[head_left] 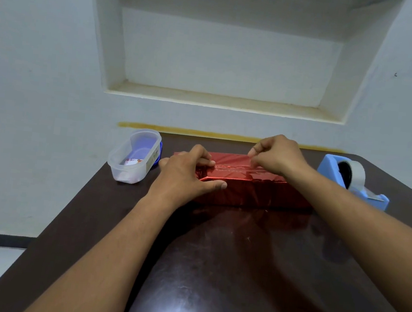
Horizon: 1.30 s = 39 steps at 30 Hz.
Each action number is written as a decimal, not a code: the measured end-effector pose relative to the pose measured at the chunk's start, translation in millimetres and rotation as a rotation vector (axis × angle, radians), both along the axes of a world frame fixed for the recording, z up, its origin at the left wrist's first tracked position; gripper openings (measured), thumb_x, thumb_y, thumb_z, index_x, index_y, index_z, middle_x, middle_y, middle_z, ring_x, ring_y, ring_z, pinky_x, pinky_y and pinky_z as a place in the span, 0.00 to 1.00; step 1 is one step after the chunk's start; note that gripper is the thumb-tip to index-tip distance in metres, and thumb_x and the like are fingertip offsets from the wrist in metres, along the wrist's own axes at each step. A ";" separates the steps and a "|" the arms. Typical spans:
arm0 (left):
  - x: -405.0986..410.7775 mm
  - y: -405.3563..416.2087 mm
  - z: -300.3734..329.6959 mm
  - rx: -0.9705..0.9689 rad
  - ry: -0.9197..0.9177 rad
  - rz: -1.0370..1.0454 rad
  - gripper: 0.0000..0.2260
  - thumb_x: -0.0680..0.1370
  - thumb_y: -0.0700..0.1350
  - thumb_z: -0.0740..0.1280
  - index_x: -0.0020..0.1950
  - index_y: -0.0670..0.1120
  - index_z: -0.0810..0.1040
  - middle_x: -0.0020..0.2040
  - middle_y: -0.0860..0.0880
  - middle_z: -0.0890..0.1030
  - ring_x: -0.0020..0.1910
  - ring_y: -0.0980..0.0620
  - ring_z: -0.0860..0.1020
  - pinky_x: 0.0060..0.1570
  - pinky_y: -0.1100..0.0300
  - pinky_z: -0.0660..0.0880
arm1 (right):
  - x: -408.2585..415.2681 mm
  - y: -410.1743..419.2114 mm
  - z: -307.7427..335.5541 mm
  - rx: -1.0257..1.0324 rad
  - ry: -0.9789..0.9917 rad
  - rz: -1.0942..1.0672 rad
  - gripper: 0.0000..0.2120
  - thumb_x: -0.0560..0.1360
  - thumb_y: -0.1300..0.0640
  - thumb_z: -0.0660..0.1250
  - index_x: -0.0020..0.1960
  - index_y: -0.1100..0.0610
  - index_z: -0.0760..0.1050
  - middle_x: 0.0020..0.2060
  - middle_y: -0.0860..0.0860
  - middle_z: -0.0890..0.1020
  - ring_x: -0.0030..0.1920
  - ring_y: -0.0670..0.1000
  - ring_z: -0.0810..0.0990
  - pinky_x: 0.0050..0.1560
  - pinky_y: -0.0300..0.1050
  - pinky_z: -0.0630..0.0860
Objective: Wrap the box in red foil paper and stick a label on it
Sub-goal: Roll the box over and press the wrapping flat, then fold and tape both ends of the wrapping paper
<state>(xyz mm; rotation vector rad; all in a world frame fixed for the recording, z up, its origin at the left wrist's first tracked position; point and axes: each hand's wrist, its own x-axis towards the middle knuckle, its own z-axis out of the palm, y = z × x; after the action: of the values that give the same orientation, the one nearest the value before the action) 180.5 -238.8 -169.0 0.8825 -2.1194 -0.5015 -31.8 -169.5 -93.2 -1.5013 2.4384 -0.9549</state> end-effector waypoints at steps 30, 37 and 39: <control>-10.5 34.5 16.5 -0.231 -0.241 0.045 0.23 0.82 0.67 0.54 0.71 0.58 0.74 0.58 0.59 0.85 0.60 0.58 0.74 0.68 0.41 0.57 | -0.3 8.3 -43.8 -0.072 0.102 0.170 0.27 0.77 0.70 0.60 0.60 0.41 0.84 0.55 0.49 0.70 0.55 0.47 0.72 0.65 0.45 0.73; -12.4 45.6 22.6 -0.292 -0.177 0.016 0.20 0.85 0.62 0.56 0.71 0.56 0.77 0.50 0.57 0.86 0.53 0.57 0.81 0.66 0.46 0.64 | -11.5 0.3 -49.6 -0.133 -0.066 0.219 0.26 0.75 0.72 0.58 0.57 0.49 0.86 0.57 0.49 0.72 0.61 0.47 0.71 0.66 0.37 0.66; -9.7 43.0 22.9 -0.138 0.012 -0.058 0.18 0.84 0.61 0.59 0.66 0.56 0.81 0.44 0.56 0.87 0.46 0.58 0.84 0.62 0.50 0.75 | -15.5 -2.9 -52.1 -0.155 -0.147 0.233 0.24 0.74 0.73 0.60 0.55 0.52 0.87 0.55 0.45 0.75 0.62 0.47 0.75 0.66 0.38 0.70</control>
<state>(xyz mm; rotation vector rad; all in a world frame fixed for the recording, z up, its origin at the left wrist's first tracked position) 170.8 -195.9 -146.1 0.7399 -2.1453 -0.3840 -47.3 -172.3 -145.2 -1.6543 2.0755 -1.1803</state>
